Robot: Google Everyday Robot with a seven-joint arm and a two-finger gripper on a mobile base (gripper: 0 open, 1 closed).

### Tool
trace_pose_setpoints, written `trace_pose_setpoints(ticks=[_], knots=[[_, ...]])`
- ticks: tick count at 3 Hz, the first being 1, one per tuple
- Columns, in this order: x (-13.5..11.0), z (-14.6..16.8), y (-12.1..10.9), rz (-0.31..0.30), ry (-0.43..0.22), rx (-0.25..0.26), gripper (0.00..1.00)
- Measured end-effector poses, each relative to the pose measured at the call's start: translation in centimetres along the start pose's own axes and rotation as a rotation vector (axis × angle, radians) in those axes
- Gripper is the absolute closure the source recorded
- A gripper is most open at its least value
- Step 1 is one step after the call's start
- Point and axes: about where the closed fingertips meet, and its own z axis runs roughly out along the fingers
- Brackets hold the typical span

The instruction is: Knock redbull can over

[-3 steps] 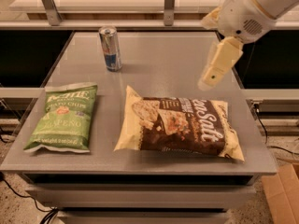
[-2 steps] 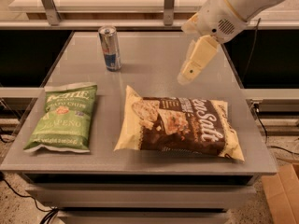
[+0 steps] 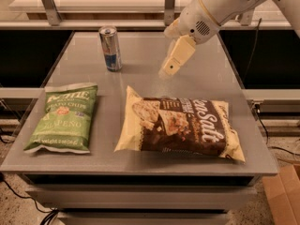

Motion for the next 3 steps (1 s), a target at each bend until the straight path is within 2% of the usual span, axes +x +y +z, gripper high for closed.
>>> trace_pose_setpoints(ticks=[1,3], knots=[[-0.3,0.9,-1.1,-0.011,-0.045,0.028,0.0],[-1.5,3.0,-5.3,-0.036,-0.201,0.117,0.0]])
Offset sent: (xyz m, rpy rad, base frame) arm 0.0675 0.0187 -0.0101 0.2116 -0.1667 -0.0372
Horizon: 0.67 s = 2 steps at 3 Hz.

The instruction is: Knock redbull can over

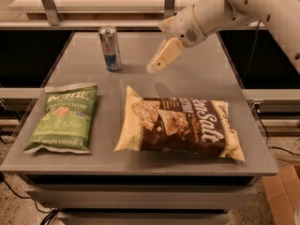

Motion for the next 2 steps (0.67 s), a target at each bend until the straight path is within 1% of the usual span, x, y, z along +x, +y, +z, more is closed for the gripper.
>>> trace_pose_setpoints(ticks=[1,2], knots=[[-0.6,1.4,-1.1,0.014,-0.04,0.046,0.0],[-1.5,3.0,-1.5,0.035,-0.061,0.063,0.0]])
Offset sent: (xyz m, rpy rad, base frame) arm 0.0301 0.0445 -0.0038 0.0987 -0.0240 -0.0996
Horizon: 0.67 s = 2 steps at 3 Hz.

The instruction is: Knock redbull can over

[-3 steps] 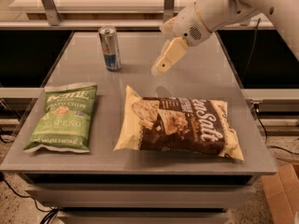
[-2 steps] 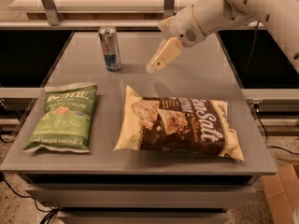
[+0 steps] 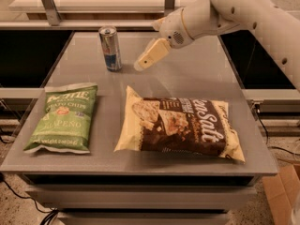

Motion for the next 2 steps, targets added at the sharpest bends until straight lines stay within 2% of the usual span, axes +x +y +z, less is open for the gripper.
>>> trace_pose_setpoints(ticks=[2], knots=[[-0.8,4.9,0.3,0.033,-0.034,-0.062,0.0]])
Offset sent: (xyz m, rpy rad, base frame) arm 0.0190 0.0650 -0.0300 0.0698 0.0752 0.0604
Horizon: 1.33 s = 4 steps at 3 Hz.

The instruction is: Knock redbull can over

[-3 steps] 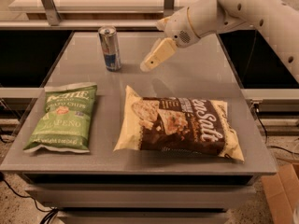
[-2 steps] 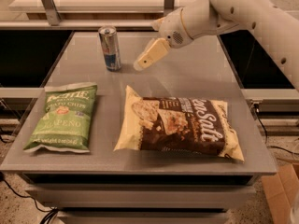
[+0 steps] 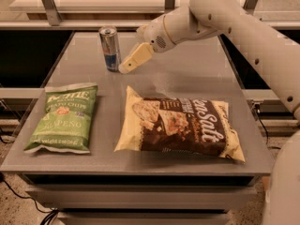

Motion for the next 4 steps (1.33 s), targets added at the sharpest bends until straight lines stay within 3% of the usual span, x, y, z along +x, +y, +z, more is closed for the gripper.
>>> trace_pose_setpoints(ticks=[4], knots=[[0.0,5.5,-1.1,0.015,-0.052,-0.056,0.0]])
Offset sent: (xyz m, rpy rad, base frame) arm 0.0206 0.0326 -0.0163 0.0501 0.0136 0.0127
